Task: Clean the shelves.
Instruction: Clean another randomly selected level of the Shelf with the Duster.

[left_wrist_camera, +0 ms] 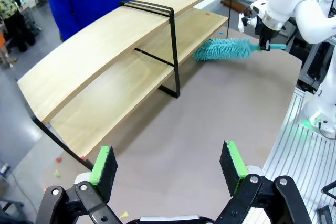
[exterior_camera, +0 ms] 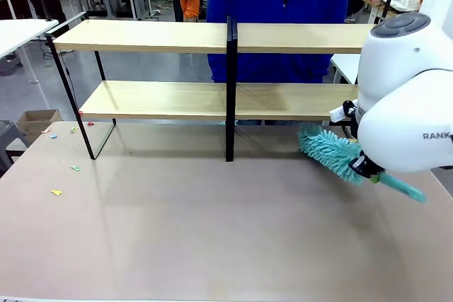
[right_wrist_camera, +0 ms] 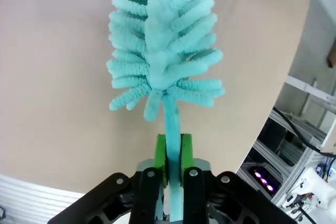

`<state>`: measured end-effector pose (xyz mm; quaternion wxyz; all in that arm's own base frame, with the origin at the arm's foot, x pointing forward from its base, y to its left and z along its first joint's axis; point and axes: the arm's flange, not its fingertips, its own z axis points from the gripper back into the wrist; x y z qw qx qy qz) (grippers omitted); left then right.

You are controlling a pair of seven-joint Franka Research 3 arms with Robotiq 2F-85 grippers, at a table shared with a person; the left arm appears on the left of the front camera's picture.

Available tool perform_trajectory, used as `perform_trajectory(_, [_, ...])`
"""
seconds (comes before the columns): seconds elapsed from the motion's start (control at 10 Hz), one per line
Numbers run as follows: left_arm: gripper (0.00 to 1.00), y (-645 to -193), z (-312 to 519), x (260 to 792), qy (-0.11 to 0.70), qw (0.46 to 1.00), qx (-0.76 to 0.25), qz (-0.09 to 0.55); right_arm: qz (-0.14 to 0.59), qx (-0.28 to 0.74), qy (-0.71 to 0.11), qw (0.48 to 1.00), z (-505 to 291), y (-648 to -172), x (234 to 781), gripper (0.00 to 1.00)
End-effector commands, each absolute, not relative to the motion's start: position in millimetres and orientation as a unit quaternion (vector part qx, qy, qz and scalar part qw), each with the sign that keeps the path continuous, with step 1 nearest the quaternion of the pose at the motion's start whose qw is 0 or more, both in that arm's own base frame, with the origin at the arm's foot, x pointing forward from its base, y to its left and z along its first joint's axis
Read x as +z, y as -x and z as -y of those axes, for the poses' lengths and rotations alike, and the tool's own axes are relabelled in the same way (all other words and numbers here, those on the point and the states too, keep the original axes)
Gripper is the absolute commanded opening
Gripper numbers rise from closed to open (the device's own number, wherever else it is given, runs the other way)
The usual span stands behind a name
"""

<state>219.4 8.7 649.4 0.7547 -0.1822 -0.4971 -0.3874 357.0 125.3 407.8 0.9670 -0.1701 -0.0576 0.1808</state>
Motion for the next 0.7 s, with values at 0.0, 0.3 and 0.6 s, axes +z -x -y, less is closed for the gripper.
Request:
perform_trajectory(0.0, [1.00, -220.3, -8.8, 649.6, 0.183, 0.755, -0.387, 0.497, 0.080, 0.144, 0.193, 0.967, -117.9, -366.4, 385.3, 0.12])
perform_trajectory(0.3, [1.00, -220.3, -8.8, 649.6, 0.183, 0.755, -0.387, 0.497, 0.050, 0.083, 0.245, 0.965, -115.3, -368.9, 373.2, 0.12])
perform_trajectory(0.6, [1.00, -220.3, -8.8, 649.6, 0.183, 0.755, -0.387, 0.497, 0.071, 0.052, 0.286, 0.954, -127.6, -369.5, 355.4, 0.12])
